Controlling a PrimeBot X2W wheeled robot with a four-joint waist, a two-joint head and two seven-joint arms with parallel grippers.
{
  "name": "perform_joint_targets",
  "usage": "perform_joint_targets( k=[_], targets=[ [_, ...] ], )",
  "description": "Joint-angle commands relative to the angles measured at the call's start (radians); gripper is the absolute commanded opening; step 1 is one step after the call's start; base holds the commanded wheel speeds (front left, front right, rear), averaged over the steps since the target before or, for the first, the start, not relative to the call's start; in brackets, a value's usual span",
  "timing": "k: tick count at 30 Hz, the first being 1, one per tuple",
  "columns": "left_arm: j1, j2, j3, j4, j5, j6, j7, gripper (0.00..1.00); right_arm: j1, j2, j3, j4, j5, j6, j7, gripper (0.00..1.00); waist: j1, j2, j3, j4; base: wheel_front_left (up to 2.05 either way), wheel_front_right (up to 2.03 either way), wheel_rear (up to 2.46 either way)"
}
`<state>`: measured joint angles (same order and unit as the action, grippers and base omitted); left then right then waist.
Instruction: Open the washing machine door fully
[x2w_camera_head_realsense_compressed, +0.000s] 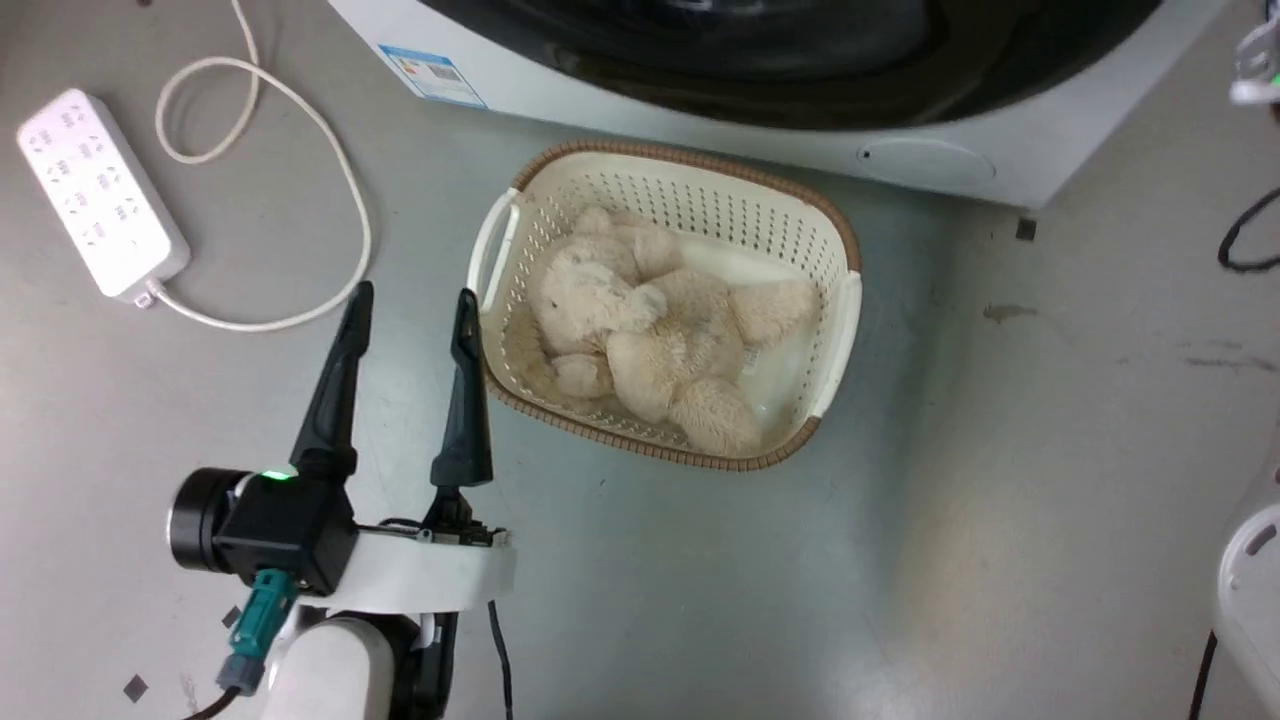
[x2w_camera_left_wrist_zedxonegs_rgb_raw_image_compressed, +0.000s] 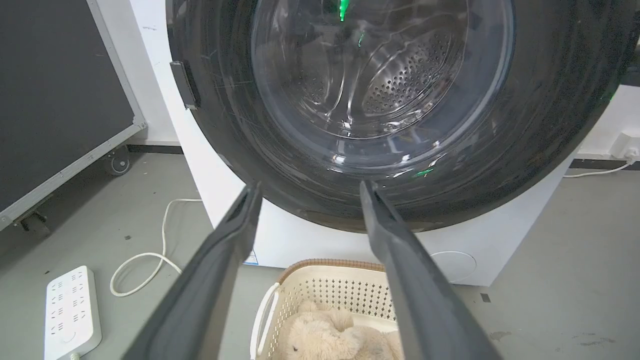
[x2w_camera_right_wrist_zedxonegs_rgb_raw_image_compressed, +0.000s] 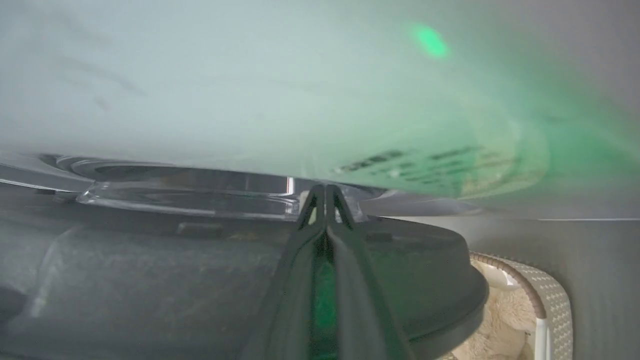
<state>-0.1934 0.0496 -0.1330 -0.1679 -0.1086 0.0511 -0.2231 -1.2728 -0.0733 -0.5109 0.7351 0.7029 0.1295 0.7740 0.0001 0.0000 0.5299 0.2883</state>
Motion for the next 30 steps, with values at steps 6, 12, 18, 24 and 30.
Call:
perform_joint_targets(
  k=[6, 12, 18, 24, 30],
  targets=[
    [0.001, 0.001, -0.007, 0.035, 0.008, -0.007, -0.029, 1.00, 0.083, 0.023, -0.019, 0.074, 0.110, 0.001, 0.165, 0.00, -0.0001, 0.0000, -0.081, -0.013, 0.00, 0.00, 0.00],
    [0.029, 0.001, -0.003, 0.052, 0.018, -0.017, -0.039, 1.00, 0.170, 0.023, 0.078, 0.115, 0.236, 0.001, 0.226, 0.00, -0.0001, 0.0000, -0.147, -0.032, 0.00, 0.00, 0.00],
    [0.066, 0.001, 0.002, 0.065, 0.029, -0.028, -0.039, 1.00, 0.294, 0.023, 0.246, 0.115, 0.371, 0.001, 0.234, 0.00, -0.0001, 0.0000, -0.218, -0.051, 0.00, 0.00, 0.00],
    [0.099, 0.001, 0.006, 0.073, 0.039, -0.036, -0.039, 1.00, 0.416, 0.023, 0.441, 0.084, 0.536, 0.001, 0.217, 0.00, -0.0001, 0.0000, -0.275, -0.059, 0.00, 0.00, 0.00],
    [0.127, 0.001, 0.011, 0.077, 0.044, -0.040, -0.039, 1.00, 0.509, 0.023, 0.626, 0.040, 0.697, 0.001, 0.170, 0.00, -0.0001, 0.0000, -0.315, -0.060, 0.00, 0.00, 0.00]
  ],
)
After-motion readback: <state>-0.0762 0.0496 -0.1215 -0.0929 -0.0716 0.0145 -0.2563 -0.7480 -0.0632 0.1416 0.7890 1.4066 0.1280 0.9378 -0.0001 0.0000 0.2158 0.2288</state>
